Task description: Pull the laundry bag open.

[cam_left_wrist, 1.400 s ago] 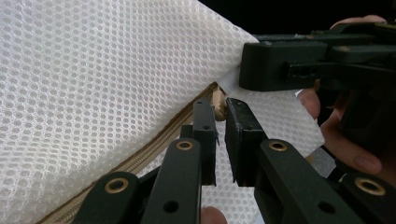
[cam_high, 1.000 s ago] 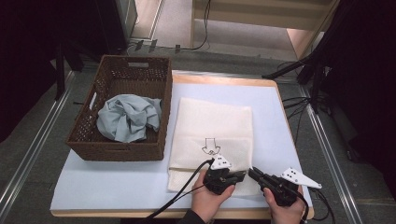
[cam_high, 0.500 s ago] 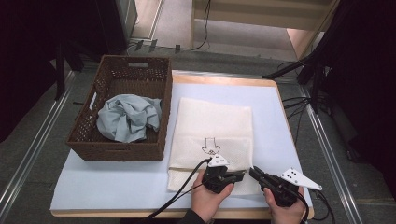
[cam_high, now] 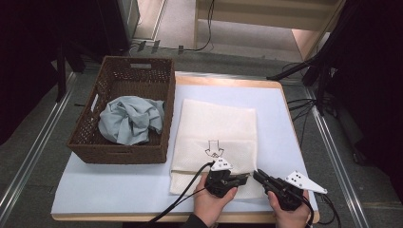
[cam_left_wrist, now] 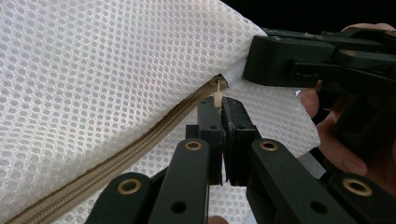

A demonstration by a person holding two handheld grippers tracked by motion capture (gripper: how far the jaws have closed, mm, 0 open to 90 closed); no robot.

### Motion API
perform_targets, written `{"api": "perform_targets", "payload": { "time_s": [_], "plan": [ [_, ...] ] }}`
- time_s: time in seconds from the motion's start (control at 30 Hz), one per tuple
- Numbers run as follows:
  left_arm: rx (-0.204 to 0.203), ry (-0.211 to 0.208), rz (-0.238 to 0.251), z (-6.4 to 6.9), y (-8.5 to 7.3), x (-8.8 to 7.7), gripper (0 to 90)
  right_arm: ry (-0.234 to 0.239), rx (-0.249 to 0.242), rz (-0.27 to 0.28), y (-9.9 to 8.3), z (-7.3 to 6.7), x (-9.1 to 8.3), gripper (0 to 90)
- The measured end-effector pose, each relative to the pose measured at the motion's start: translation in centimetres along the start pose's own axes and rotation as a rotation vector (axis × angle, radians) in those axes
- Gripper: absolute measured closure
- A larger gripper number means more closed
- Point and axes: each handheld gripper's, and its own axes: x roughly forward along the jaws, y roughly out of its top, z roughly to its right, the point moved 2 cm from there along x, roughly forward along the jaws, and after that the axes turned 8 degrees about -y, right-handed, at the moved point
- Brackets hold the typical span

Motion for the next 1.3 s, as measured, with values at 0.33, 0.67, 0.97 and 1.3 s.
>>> {"api": "perform_targets", "payload": {
  "time_s": [0.33,0.67,0.97,1.3],
  "plan": [
    [0.01,0.008,-0.006,0.0,-0.1,0.0,88.0,-0.009,-0.005,0.003,-0.1,-0.2,0.0,84.4],
    [-0.002,-0.001,-0.006,0.0,0.0,-0.1,88.1,-0.01,-0.01,0.009,0.0,-0.3,0.0,84.5],
    [-0.007,0.003,-0.001,-0.2,-0.2,-0.2,88.0,-0.015,-0.02,0.006,-0.1,-0.4,0.1,84.5],
    [-0.1,0.027,0.004,-1.8,-0.8,-1.2,88.1,-0.034,0.003,0.053,0.5,0.2,-0.8,84.5]
  ]
}}
